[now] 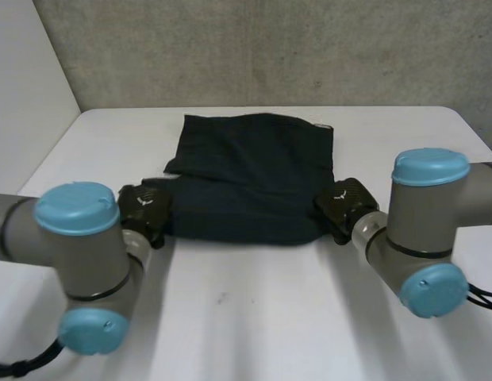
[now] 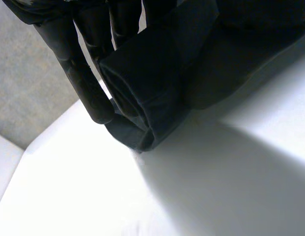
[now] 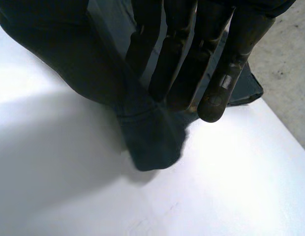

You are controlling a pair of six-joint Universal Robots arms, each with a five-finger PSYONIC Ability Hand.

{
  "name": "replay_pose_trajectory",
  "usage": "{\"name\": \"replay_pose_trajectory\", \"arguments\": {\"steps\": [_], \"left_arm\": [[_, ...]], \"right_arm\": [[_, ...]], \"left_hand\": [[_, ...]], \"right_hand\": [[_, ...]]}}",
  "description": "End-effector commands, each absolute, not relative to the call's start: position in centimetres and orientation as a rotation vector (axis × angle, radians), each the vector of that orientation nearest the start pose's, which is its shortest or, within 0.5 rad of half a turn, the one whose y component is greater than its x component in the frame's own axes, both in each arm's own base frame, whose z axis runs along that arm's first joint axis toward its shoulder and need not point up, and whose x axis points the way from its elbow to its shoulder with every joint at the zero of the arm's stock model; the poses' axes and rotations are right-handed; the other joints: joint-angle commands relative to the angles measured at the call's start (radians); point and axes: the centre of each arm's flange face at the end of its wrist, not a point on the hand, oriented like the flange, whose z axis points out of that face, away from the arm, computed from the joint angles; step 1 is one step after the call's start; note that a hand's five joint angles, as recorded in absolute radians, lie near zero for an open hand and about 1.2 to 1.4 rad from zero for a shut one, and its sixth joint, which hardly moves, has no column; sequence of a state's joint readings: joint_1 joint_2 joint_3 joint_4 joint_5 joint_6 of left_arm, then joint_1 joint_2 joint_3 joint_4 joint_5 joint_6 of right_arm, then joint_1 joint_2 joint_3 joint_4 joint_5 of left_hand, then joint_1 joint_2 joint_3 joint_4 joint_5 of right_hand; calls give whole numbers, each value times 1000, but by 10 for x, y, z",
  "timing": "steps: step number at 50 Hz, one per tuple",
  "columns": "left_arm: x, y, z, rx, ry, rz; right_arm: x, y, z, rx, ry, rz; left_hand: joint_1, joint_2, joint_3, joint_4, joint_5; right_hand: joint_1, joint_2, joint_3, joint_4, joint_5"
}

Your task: Fold the shorts.

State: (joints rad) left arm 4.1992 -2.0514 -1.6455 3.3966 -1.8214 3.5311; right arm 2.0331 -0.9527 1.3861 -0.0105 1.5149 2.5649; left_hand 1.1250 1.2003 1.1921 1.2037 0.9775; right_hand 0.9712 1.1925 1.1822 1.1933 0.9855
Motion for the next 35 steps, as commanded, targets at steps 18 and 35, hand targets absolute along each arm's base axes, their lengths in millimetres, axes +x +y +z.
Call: {"name": "replay_pose_trajectory", "arguments": {"steps": [18, 35], "left_arm": [[-225, -189, 137, 898, 2390, -1528], [-223, -192, 131, 943, 2435, -1596]], "right_arm": [[271, -221, 144, -1305, 2276, -1486], [266, -221, 136, -1205, 2304, -1470]], "left_hand": [[-668, -743, -735, -747, -695], [-380, -456, -448, -459, -407]], "right_hand": [[425, 204, 214, 203, 236], [425, 204, 214, 203, 236]]}}
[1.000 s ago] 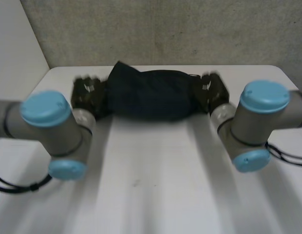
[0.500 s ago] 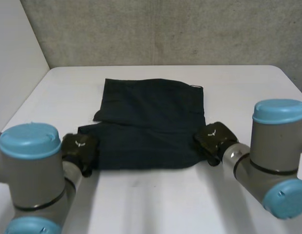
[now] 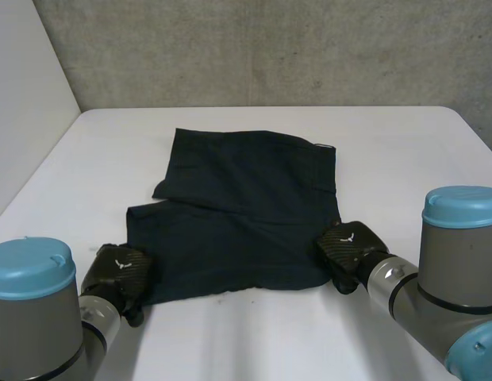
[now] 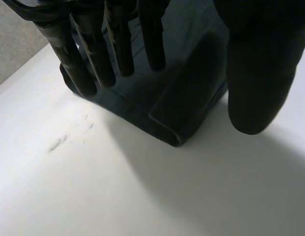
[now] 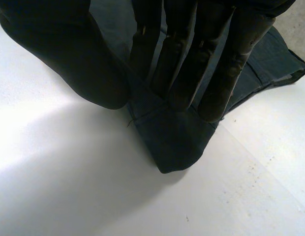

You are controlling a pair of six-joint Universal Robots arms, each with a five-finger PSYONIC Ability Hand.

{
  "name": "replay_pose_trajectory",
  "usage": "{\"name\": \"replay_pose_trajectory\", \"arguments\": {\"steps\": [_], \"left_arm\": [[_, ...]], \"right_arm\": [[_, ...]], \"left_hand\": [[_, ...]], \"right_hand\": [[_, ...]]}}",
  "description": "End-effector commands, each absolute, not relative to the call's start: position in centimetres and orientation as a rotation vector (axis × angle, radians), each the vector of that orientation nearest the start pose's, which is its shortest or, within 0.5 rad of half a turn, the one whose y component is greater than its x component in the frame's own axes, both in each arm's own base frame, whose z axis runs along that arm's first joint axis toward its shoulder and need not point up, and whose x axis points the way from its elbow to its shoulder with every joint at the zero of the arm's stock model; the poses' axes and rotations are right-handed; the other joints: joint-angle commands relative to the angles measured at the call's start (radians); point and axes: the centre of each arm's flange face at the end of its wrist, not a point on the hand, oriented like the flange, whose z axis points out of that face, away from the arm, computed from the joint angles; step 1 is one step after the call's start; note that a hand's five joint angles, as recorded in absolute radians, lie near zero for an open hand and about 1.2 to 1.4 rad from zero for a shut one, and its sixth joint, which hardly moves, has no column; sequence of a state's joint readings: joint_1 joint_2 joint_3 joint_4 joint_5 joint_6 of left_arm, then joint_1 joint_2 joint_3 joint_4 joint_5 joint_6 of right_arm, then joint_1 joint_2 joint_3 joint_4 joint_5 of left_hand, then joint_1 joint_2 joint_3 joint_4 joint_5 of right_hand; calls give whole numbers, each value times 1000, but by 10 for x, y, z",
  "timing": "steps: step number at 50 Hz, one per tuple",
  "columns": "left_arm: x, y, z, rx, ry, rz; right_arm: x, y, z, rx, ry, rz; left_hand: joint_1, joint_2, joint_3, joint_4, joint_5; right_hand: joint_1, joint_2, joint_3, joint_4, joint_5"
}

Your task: Fold the shorts.

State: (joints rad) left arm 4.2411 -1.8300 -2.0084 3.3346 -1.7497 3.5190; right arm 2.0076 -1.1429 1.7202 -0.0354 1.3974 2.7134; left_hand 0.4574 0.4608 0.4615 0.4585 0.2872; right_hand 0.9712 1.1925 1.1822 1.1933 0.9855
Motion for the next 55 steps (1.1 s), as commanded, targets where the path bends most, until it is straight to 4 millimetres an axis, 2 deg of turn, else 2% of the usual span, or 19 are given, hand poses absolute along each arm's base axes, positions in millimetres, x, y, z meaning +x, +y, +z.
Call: {"name": "replay_pose_trajectory", "arguments": {"steps": [1, 5, 6, 7, 11, 14, 20, 24, 25, 29, 30, 32, 36, 40, 45, 46, 51, 52, 55], "left_arm": [[-223, -192, 131, 945, 2437, -1598], [-222, -198, 130, 932, 2436, -1615], [-221, -201, 129, 916, 2431, -1625], [-220, -202, 128, 909, 2429, -1627], [-217, -204, 130, 888, 2425, -1636], [-215, -199, 144, 882, 2395, -1674], [-203, -166, 161, 972, 2428, -1541], [-192, -140, 171, 1075, 2457, -1359], [-184, -123, 173, 1154, 2475, -1209], [-176, -102, 182, 1283, 2484, -1004], [-175, -101, 184, 1298, 2478, -994], [-179, -110, 190, 1290, 2446, -1054], [-193, -143, 200, 1238, 2369, -1246], [-211, -184, 198, 1187, 2305, -1388], [-238, -238, 194, 1127, 2207, -1565], [-248, -256, 193, 1098, 2165, -1627], [-281, -301, 193, 1009, 2037, -1783], [-286, -308, 192, 991, 2023, -1799], [-306, -333, 180, 963, 1987, -1839]], "right_arm": [[266, -221, 136, -1206, 2305, -1468], [266, -220, 136, -1206, 2306, -1466], [265, -221, 136, -1205, 2307, -1466], [265, -221, 136, -1206, 2306, -1469], [265, -220, 138, -1225, 2303, -1469], [264, -217, 145, -1249, 2298, -1477], [256, -202, 167, -1442, 2286, -1444], [244, -179, 179, -1698, 2295, -1276], [242, -173, 179, -1740, 2297, -1222], [224, -132, 182, -1973, 2259, -815], [222, -130, 183, -1987, 2250, -784], [224, -130, 186, -2002, 2223, -791], [236, -151, 195, -1952, 2185, -983], [248, -188, 197, -1759, 2260, -1133], [262, -217, 197, -1672, 2260, -1242], [265, -223, 198, -1665, 2254, -1270], [281, -262, 195, -1623, 2233, -1480], [285, -277, 193, -1590, 2243, -1565], [291, -298, 189, -1554, 2252, -1683]], "left_hand": [[334, 331, 330, 333, 330], [624, 621, 620, 623, 620], [829, 825, 824, 827, 824], [924, 920, 920, 922, 919], [939, 935, 935, 938, 935], [939, 935, 935, 938, 935], [939, 935, 935, 938, 935], [939, 935, 935, 938, 935], [939, 935, 935, 938, 935], [939, 935, 935, 938, 935], [939, 935, 935, 938, 935], [939, 935, 935, 938, 935], [939, 935, 935, 938, 935], [939, 935, 935, 938, 935], [939, 935, 935, 938, 935], [939, 935, 935, 938, 935], [939, 935, 935, 938, 935], [939, 935, 935, 938, 935], [939, 935, 935, 938, 935]], "right_hand": [[425, 204, 214, 203, 236], [425, 204, 214, 203, 236], [425, 204, 214, 203, 236], [425, 204, 214, 203, 236], [425, 204, 214, 203, 236], [425, 204, 214, 203, 236], [425, 204, 214, 203, 236], [425, 204, 214, 203, 236], [425, 204, 214, 203, 236], [425, 204, 214, 203, 236], [425, 204, 214, 203, 236], [425, 204, 214, 203, 236], [425, 204, 214, 203, 236], [425, 204, 214, 203, 236], [425, 204, 214, 203, 236], [425, 204, 214, 203, 236], [425, 204, 214, 203, 236], [425, 204, 214, 203, 236], [425, 204, 214, 203, 236]]}}
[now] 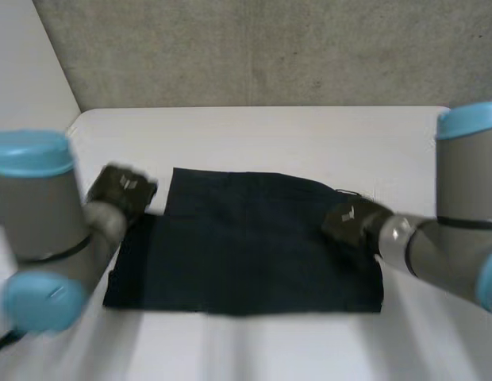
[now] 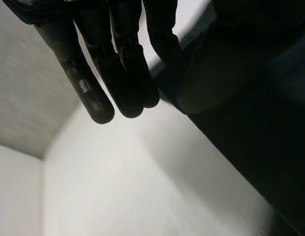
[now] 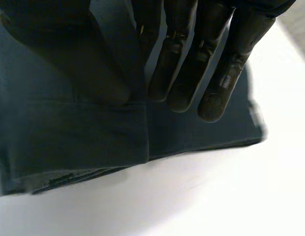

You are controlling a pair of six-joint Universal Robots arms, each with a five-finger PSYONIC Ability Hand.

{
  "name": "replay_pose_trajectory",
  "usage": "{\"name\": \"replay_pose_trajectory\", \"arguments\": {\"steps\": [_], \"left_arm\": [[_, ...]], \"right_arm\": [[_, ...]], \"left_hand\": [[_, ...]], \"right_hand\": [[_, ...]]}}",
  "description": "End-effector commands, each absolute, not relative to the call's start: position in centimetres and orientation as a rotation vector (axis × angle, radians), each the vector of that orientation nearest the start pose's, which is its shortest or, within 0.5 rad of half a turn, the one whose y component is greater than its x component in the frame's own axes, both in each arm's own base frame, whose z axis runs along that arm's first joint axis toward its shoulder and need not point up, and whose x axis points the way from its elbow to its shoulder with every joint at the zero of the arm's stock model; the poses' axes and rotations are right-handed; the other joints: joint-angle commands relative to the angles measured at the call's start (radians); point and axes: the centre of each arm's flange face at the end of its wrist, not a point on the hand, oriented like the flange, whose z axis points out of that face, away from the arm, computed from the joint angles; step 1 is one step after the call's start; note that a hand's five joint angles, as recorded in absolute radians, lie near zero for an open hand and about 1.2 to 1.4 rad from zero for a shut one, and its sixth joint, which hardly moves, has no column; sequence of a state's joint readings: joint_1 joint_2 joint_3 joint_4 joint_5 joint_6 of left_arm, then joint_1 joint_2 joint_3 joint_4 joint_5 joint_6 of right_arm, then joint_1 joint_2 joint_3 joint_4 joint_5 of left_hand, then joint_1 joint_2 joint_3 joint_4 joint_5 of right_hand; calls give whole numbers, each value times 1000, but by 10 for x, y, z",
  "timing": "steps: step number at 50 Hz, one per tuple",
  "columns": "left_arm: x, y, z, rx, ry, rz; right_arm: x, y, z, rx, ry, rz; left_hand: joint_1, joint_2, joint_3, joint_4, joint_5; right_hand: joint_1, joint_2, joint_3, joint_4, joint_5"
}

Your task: Fold the shorts.

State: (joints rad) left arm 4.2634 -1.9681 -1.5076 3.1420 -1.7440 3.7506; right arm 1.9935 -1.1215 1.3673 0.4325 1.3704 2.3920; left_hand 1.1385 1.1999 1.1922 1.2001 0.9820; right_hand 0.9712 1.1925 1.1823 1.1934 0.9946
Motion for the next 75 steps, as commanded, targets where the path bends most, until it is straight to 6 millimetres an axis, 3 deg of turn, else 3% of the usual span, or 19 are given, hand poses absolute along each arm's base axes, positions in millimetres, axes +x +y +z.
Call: {"name": "replay_pose_trajectory", "arguments": {"steps": [1, 11, 14, 18, 20, 21, 22, 23, 25, 28, 32, 35, 41, 47, 53, 62, 66, 67, 75], "left_arm": [[-309, -339, 176, 956, 1985, -1843], [-340, -390, 138, 900, 1912, -1962], [-345, -399, 135, 858, 1873, -2031], [-352, -406, 143, 789, 1801, -2148], [-354, -405, 143, 769, 1792, -2180], [-356, -404, 142, 767, 1795, -2190], [-359, -399, 139, 761, 1806, -2205], [-361, -395, 139, 767, 1814, -2212], [-364, -389, 139, 781, 1825, -2219], [-357, -381, 166, 750, 1821, -2242], [-338, -368, 194, 703, 1857, -2246], [-321, -353, 213, 645, 1920, -2267], [-292, -312, 217, 609, 2140, -2219], [-271, -273, 201, 637, 2384, -2167], [-255, -256, 176, 606, 2514, -2065], [-253, -256, 172, 597, 2522, -2048], [-253, -255, 170, 598, 2527, -2039], [-252, -255, 170, 599, 2528, -2037], [-253, -253, 168, 603, 2534, -2029]], "right_arm": [[294, -310, 185, -1546, 2251, -1755], [314, -365, 149, -1540, 2127, -2110], [316, -377, 137, -1578, 2095, -2207], [322, -388, 141, -1520, 2000, -2387], [322, -393, 144, -1466, 1965, -2466], [323, -395, 147, -1417, 1943, -2514], [323, -394, 148, -1401, 1928, -2524], [323, -393, 150, -1381, 1920, -2531], [318, -389, 167, -1284, 1914, -2544], [308, -375, 204, -1094, 1891, -2539], [290, -351, 232, -924, 1927, -2428], [274, -338, 235, -896, 2028, -2300], [248, -292, 206, -850, 2307, -1781], [240, -268, 175, -803, 2347, -1532], [242, -270, 151, -802, 2274, -1568], [245, -293, 117, -799, 2286, -1666], [243, -300, 108, -826, 2321, -1691], [242, -303, 109, -827, 2330, -1709], [226, -309, 122, -830, 2373, -1771]], "left_hand": [[258, 196, 204, 196, 240], [258, 196, 204, 196, 240], [258, 196, 204, 196, 240], [258, 196, 204, 196, 240], [84, 22, 30, 22, 66], [-322, -383, -376, -384, -340], [-964, -1025, -1018, -1026, -982], [-824, -886, -878, -886, -842], [-959, -1020, -1013, -1020, -977], [-964, -1025, -1018, -1026, -982], [-964, -1025, -1018, -1026, -982], [-964, -1025, -1018, -1026, -982], [-964, -1025, -1018, -1026, -982], [-957, -1019, -1011, -1019, -975], [-960, -1022, -1014, -1022, -978], [-963, -1025, -1017, -1025, -981], [-963, -1025, -1017, -1025, -981], [-963, -1025, -1017, -1025, -981], [-964, -1025, -1018, -1026, -982]], "right_hand": [[425, 204, 214, 203, 227], [425, 204, 214, 203, 227], [425, 204, 214, 203, 227], [425, 204, 214, 203, 227], [-169, -391, -380, -391, -367], [-797, -1018, -1008, -1019, -995], [-797, -1018, -1008, -1019, -995], [-797, -1018, -1008, -1019, -995], [-797, -1018, -1008, -1019, -995], [-797, -1018, -1008, -1019, -995], [-797, -1018, -1008, -1019, -995], [-797, -1018, -1008, -1019, -995], [-634, -855, -845, -856, -832], [-511, -732, -722, -733, -708], [-508, -729, -719, -730, -705], [-405, -626, -616, -627, -603], [-36, -258, -248, -259, -234], [419, 197, 207, 196, 221], [425, 204, 214, 203, 227]]}}
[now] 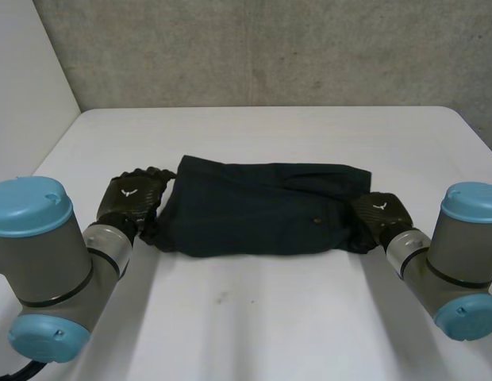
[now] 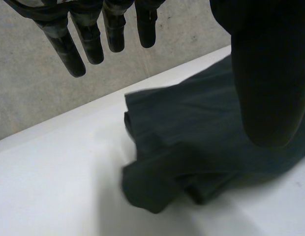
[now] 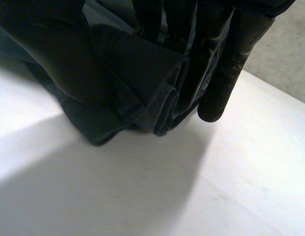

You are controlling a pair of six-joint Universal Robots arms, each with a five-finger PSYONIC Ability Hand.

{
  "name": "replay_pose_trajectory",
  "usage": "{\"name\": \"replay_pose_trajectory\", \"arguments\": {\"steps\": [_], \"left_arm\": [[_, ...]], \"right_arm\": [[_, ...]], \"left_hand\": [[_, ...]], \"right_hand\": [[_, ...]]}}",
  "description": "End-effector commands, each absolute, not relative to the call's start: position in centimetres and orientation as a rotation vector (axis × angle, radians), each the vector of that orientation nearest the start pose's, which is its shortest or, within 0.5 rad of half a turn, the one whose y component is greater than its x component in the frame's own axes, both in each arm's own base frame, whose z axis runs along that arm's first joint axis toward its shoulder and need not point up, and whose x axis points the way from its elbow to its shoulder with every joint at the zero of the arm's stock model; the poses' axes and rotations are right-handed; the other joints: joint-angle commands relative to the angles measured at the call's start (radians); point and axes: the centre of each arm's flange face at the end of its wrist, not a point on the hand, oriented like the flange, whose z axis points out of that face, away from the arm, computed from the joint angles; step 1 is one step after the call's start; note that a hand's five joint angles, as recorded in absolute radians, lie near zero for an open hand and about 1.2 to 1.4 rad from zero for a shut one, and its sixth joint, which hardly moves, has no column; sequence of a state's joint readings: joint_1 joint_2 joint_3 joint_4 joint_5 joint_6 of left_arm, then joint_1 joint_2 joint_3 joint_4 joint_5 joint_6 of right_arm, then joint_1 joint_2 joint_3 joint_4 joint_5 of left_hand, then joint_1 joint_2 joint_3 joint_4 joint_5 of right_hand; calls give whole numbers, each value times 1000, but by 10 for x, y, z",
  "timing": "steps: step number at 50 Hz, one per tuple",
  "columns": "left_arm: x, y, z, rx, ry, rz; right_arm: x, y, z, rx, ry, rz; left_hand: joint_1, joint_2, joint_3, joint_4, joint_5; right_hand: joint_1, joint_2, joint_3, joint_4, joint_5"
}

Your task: Fold the shorts.

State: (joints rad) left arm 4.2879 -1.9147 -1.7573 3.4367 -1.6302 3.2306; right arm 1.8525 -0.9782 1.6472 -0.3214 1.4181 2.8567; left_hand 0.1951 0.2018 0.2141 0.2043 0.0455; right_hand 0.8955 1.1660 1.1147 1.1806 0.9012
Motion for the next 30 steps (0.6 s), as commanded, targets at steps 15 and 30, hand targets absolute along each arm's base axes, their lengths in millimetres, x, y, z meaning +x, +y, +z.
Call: {"name": "replay_pose_trajectory", "arguments": {"steps": [15, 30], "left_arm": [[-251, -251, 177, 597, 2519, -2052], [-254, -251, 204, 578, 2440, -2174]], "right_arm": [[157, -319, 161, -1337, 2594, -1840], [296, -271, 212, -1983, 1695, -2117]], "left_hand": [[-21, -27, -40, -30, -46], [-21, -27, -40, -30, -46]], "right_hand": [[501, 230, 282, 216, 320], [501, 230, 282, 216, 320]]}}
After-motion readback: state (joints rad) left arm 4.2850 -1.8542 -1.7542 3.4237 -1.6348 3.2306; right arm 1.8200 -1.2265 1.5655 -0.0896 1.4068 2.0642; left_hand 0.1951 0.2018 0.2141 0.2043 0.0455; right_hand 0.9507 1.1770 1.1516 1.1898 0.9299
